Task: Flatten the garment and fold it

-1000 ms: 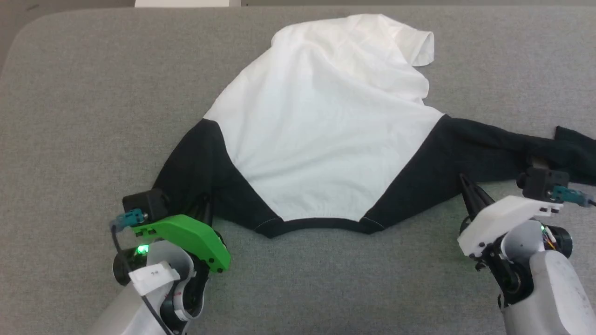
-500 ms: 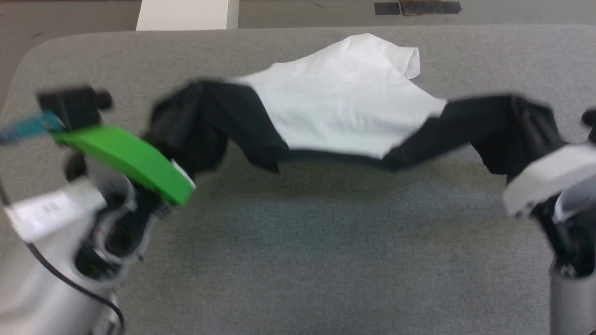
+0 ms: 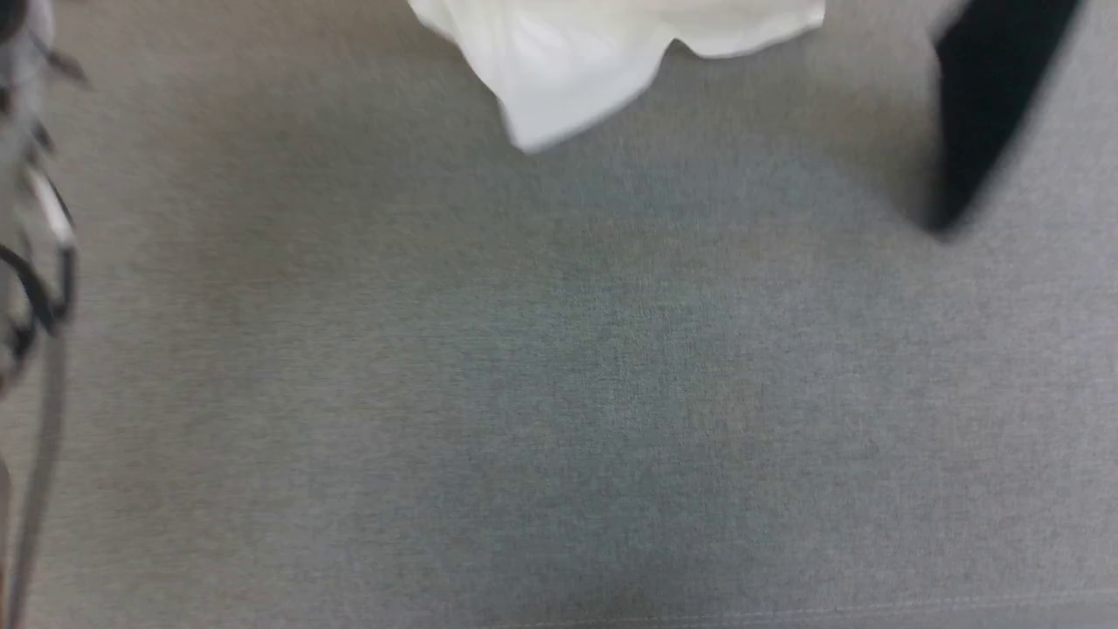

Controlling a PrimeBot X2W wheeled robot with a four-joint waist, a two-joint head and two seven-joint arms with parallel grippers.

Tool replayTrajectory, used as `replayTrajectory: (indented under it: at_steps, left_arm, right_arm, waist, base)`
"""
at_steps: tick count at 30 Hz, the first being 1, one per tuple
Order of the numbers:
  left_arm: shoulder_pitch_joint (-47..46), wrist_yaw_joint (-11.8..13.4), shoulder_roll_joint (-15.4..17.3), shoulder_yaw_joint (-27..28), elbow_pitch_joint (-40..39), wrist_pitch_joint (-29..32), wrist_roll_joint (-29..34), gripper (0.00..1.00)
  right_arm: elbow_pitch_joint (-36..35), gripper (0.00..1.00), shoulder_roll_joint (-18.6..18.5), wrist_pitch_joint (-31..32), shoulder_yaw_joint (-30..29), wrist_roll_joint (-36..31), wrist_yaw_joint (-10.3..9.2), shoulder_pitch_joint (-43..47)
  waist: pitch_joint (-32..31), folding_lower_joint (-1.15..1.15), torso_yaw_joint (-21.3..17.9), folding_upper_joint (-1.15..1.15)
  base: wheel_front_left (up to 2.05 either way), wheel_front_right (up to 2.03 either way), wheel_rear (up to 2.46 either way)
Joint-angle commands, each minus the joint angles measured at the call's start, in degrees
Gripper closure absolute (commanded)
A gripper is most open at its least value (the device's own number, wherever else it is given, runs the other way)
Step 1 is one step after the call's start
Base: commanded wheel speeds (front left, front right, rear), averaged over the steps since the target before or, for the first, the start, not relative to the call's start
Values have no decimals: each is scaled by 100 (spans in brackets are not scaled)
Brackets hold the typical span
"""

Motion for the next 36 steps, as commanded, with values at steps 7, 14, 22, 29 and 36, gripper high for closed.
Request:
replayTrajectory:
  at_steps: [7, 14, 22, 29, 36]
  left_arm:
    - [-1624, 11, -309, 220, 954, -672, 454, 100]
    - [-2191, -475, -562, 309, 1275, -1261, 482, 100]
    - [-1011, -887, -333, -190, 1853, -990, 499, 100]
    - [830, -1184, 49, -770, 1861, -680, 460, 100]
    - [3022, -1126, 220, -1013, 1204, -649, 8, 100]
  right_arm:
    - [1196, 100, 227, -929, -250, -433, -10, -1973]
    - [1847, 100, 480, -2065, -769, -917, -10, -2943]
    - [2656, 100, 520, -1950, -558, -422, -10, -1665]
    - [2270, 100, 322, -1249, -48, 639, -10, 654]
    - [878, 100, 253, -656, -421, 1080, -10, 3213]
  waist:
    - [1164, -1, -483, 0]
    - [1236, -1, -465, 0]
    - [993, -1, -297, 0]
    - [308, -1, -102, 0]
    - [-486, -1, 81, 0]
  base:
    - [0, 0, 0]
    - [0, 0, 0]
    - [0, 0, 0]
    - [0, 0, 0]
    - [0, 0, 0]
